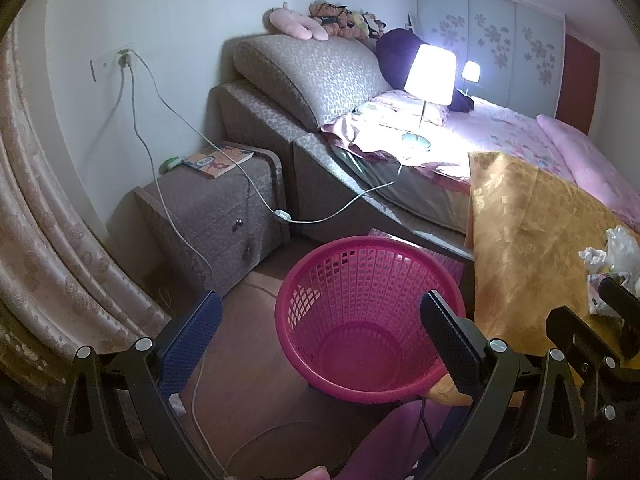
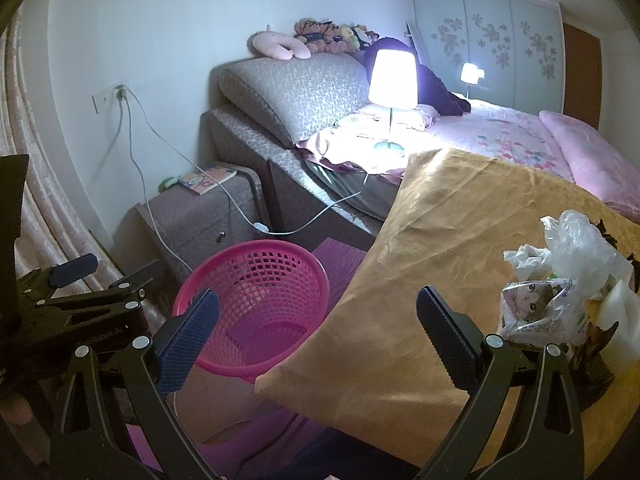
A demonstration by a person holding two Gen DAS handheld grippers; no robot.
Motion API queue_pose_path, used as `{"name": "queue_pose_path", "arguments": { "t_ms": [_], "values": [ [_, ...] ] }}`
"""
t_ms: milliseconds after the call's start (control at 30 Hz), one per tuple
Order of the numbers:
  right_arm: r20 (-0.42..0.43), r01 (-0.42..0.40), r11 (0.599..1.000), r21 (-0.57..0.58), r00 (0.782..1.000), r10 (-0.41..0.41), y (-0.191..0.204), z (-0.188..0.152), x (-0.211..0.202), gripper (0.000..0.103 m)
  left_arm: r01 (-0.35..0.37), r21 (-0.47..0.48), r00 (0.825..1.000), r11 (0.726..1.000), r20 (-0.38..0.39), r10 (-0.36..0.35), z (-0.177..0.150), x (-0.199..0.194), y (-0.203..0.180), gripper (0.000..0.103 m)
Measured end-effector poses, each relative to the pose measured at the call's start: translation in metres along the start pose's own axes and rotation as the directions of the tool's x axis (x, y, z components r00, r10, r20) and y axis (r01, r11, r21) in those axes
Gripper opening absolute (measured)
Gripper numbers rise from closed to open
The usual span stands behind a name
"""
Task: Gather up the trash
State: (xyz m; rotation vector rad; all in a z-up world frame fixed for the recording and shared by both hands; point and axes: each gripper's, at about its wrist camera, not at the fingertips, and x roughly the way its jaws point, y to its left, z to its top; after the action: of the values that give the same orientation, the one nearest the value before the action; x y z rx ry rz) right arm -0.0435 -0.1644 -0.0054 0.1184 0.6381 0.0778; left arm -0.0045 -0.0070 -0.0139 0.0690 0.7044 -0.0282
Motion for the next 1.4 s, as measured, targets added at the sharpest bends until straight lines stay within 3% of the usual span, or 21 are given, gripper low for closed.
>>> {"name": "queue_pose_path", "arguments": {
  "t_ms": [1400],
  "values": [
    [-0.002, -0.001, 1.000, 0.004, 1.000, 0.001, -0.0001, 0.0001, 0.0016, 0.096, -0.001, 0.021, 1.000, 1.000, -0.025, 0.001, -0.0051, 0.0040, -0.0034, 0.095]
  ]
}}
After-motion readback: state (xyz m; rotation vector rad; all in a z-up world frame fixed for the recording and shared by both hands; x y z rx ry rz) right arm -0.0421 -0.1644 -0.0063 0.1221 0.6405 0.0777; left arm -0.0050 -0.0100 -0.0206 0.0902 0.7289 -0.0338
